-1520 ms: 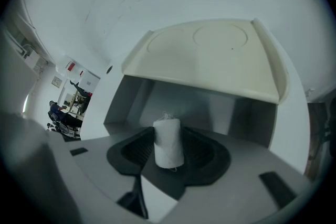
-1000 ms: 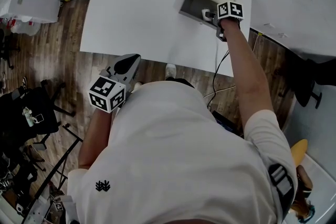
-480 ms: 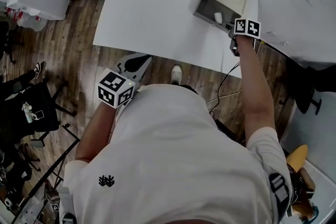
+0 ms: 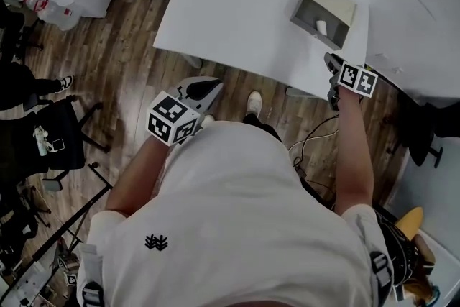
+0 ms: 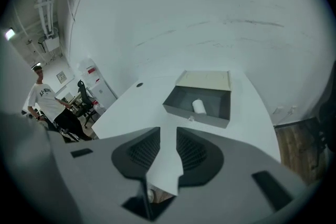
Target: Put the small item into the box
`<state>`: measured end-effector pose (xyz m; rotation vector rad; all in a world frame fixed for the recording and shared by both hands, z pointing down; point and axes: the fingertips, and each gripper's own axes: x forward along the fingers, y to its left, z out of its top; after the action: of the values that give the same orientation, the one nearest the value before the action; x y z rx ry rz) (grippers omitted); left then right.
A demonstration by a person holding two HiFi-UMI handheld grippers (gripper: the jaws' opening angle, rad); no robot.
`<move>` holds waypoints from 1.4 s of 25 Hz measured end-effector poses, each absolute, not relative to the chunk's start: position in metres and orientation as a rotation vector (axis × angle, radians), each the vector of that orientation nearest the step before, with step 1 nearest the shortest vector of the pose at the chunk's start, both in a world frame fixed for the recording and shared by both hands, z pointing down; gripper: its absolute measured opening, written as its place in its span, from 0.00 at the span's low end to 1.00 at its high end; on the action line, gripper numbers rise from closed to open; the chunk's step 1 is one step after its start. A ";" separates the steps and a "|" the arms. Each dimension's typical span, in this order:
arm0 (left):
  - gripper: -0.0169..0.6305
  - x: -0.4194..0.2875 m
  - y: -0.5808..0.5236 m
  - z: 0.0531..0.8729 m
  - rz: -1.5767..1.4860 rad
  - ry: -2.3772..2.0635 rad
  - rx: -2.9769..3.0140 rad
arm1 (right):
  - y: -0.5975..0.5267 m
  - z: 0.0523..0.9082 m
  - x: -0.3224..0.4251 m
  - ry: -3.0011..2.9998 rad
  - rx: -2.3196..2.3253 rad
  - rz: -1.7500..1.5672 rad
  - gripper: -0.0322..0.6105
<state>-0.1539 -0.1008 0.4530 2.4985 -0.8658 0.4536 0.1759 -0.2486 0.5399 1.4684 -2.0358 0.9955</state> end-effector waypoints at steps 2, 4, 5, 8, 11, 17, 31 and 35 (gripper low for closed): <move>0.04 -0.164 -0.091 0.455 0.453 -0.857 2.505 | -0.225 0.533 0.163 -2.057 1.490 0.981 0.18; 0.04 -0.174 -0.083 0.457 0.453 -0.849 2.506 | -0.205 0.527 0.146 -2.082 1.497 0.964 0.15; 0.04 -0.179 -0.080 0.458 0.455 -0.845 2.505 | -0.195 0.524 0.136 -2.097 1.495 0.954 0.13; 0.04 -0.191 -0.071 0.463 0.463 -0.833 2.503 | -0.167 0.518 0.109 -2.149 1.474 0.913 0.10; 0.04 -0.198 -0.064 0.466 0.466 -0.813 2.506 | -0.142 0.508 0.090 -2.174 1.467 0.870 0.09; 0.04 -0.202 -0.057 0.467 0.470 -0.780 2.523 | -0.106 0.500 0.058 -2.214 1.440 0.820 0.07; 0.04 -0.207 -0.053 0.465 0.464 -0.760 2.542 | -0.083 0.491 0.029 -2.246 1.398 0.765 0.06; 0.04 -0.208 -0.053 0.466 0.459 -0.768 2.539 | -0.083 0.491 0.023 -2.251 1.371 0.745 0.06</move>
<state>-0.2082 -0.0531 0.4658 2.5385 -0.7682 0.4589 0.0233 -0.0831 0.4910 1.3709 -2.2511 0.7448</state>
